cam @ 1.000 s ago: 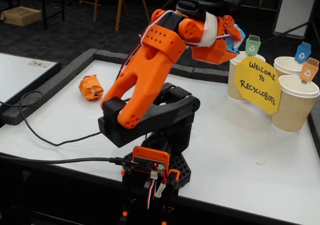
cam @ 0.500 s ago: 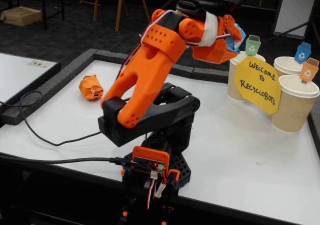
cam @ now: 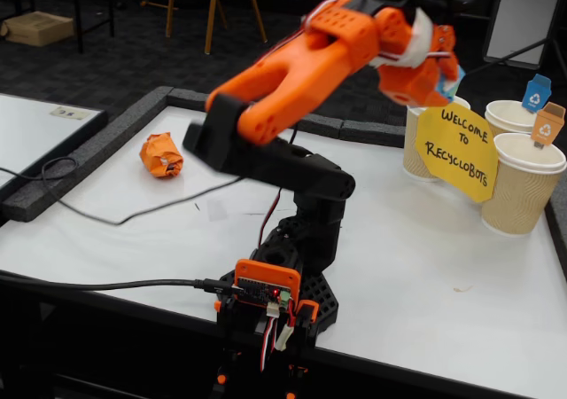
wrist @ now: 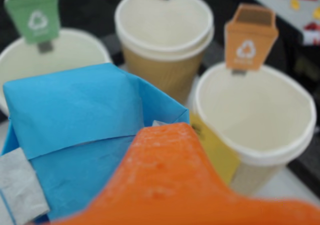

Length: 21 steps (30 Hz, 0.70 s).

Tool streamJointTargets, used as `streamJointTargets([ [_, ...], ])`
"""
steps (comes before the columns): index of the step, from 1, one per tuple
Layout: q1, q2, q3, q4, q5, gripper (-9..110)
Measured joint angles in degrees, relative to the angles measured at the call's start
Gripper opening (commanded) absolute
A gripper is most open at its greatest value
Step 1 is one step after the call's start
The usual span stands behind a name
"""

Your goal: Sort rubbish by color.

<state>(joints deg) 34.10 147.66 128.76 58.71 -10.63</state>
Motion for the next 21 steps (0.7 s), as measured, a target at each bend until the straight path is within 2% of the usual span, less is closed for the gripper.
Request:
streamJointTargets([
  [21, 0.7, -47.2, -37.4, -6.8, 0.0, 0],
])
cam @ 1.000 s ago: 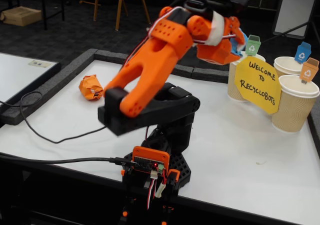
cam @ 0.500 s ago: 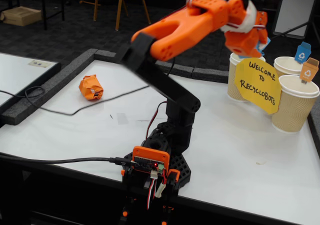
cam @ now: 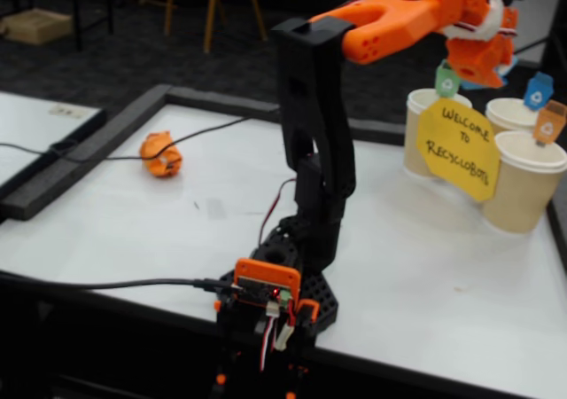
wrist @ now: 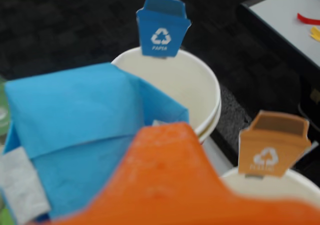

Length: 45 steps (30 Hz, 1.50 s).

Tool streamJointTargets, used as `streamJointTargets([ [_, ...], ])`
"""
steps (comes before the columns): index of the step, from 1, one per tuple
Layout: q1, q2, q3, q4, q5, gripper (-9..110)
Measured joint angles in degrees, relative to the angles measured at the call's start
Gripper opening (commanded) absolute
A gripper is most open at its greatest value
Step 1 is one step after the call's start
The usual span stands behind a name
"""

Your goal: Sort rubbish by color.

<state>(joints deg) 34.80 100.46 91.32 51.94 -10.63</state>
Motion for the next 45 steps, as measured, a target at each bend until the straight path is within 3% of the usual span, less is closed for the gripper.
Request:
streamJointTargets([
  [23, 0.8, -27.2, -27.0, -3.0, 0.0, 0],
  [45, 1.8, -29.8, -28.1, -3.9, -0.1, 0],
])
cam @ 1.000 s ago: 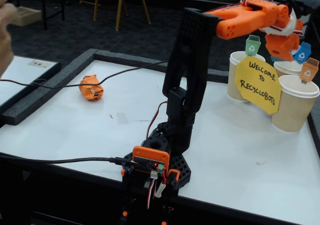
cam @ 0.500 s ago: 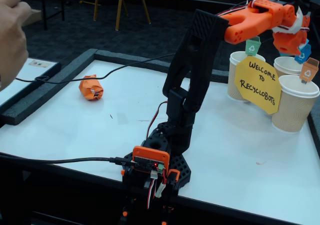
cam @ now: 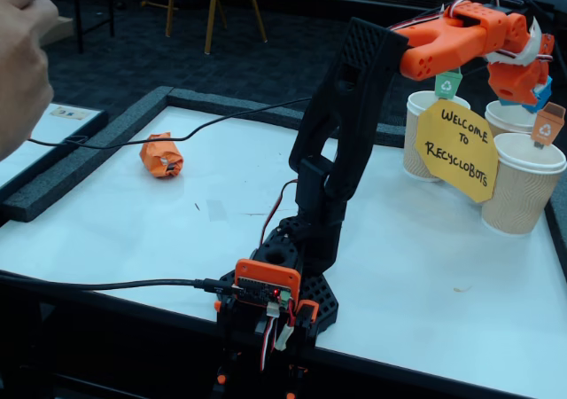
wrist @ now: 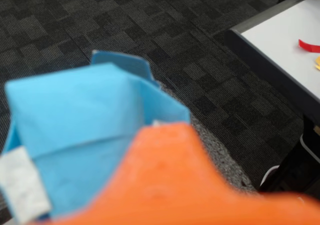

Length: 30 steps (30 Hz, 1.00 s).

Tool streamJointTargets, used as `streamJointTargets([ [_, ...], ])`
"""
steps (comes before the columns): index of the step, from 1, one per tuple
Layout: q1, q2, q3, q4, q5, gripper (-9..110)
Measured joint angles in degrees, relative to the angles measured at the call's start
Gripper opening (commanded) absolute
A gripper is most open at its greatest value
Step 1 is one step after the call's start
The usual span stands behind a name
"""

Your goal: Sort rubbish by color.

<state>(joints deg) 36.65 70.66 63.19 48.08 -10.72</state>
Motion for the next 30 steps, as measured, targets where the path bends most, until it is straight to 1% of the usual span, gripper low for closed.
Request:
streamJointTargets([
  [8, 0.0, 0.0, -0.2, -1.3, 0.0, 0],
  [9, 0.0, 0.0, -0.2, -1.4, 0.0, 2],
  [12, 0.0, 0.0, -0.2, -1.6, 0.0, 14],
  [14, 0.0, 0.0, -0.2, -1.6, 0.0, 20],
  [19, 0.0, 0.0, -0.2, -1.4, 0.0, 26],
  [21, 0.0, 0.0, -0.2, -1.3, 0.0, 26],
  [23, 0.0, 0.0, -0.2, -1.3, 0.0, 22],
  [25, 0.0, 0.0, -0.2, -1.3, 0.0, 9],
  [27, 0.1, 0.0, -0.2, -1.1, 0.0, 0],
  [30, 0.2, 0.0, -0.2, -1.1, 0.0, 0],
])
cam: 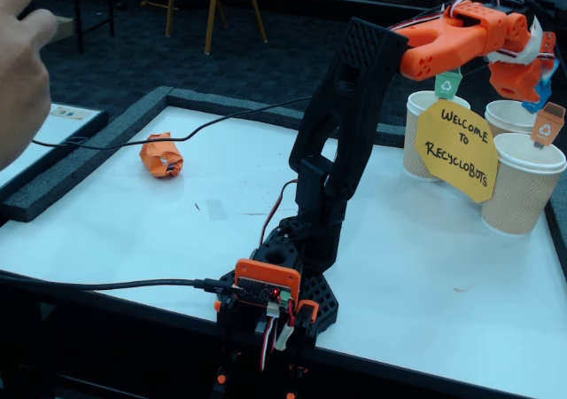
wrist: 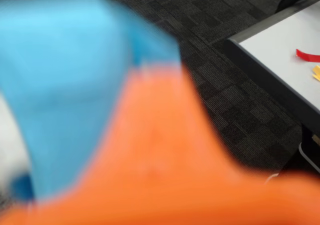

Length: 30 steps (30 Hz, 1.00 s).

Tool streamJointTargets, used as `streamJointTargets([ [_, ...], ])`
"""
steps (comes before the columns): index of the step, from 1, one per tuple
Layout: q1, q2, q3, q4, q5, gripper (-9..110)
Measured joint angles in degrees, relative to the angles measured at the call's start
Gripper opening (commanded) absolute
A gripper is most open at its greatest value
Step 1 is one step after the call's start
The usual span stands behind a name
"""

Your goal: Sort rubbish by color.

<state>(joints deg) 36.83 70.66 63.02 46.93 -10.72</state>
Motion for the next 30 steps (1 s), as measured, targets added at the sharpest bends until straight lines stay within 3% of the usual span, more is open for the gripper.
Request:
streamJointTargets([
  [4, 0.0, 0.0, 0.0, 1.1, 0.0, 2],
  [9, 0.0, 0.0, 0.0, 2.8, 0.0, 20],
  [12, 0.0, 0.0, 0.0, 3.9, 0.0, 19],
  [15, 0.0, 0.0, 0.0, 4.2, 0.0, 1],
  [16, 0.0, -0.1, 0.0, 4.2, 0.0, 0],
  [21, 0.0, -0.1, 0.0, 5.4, 0.0, 2],
  [26, 0.0, -0.1, 0.0, 7.2, 0.0, 26],
  [28, 0.0, -0.1, 0.0, 7.2, 0.0, 25],
  [30, 0.0, -0.1, 0.0, 7.2, 0.0, 15],
])
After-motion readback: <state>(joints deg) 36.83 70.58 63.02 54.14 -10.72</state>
